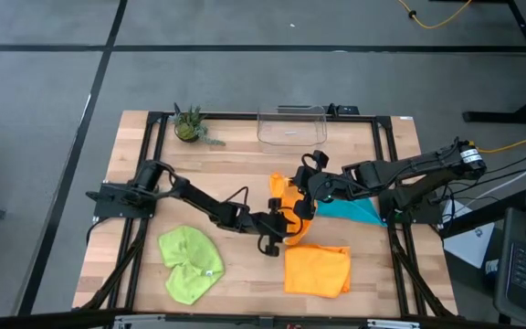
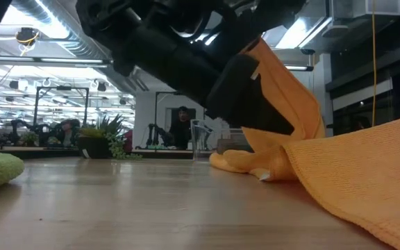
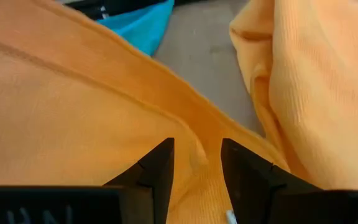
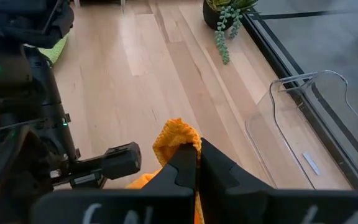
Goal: Fold microfiber towels
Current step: Fold the top orange towel on the table
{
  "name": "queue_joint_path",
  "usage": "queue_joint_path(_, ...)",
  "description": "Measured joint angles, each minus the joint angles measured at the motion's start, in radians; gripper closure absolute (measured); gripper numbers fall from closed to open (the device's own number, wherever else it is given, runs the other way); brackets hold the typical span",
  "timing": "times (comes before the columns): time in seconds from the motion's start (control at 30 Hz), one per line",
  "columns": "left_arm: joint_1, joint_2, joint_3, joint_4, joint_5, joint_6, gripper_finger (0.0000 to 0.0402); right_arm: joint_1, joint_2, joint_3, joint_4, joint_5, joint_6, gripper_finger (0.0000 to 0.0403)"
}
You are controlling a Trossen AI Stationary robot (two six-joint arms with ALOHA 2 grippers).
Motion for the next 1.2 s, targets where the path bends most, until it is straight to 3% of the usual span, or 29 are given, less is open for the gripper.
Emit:
queue_joint_path(0.33,0.001,0.088,0.059,0.034,-0.009,0.025,0.0276,0.000,0.000,0.000,0.006,0.001,0.000,0.0399)
queue_joint_path(0.93,0.008,0.092,0.063,-0.015,-0.071,-0.002,0.0277,0.000,0.000,0.000,0.005,0.001,-0.001,0.0399)
queue_joint_path(1.07,0.008,0.092,0.063,-0.014,-0.071,-0.003,0.0302,0.000,0.000,0.000,0.005,0.001,-0.001,0.0399)
queue_joint_path(1.2,0.007,0.092,0.063,-0.014,-0.070,-0.003,0.0363,0.000,0.000,0.000,0.005,0.001,-0.002,0.0399)
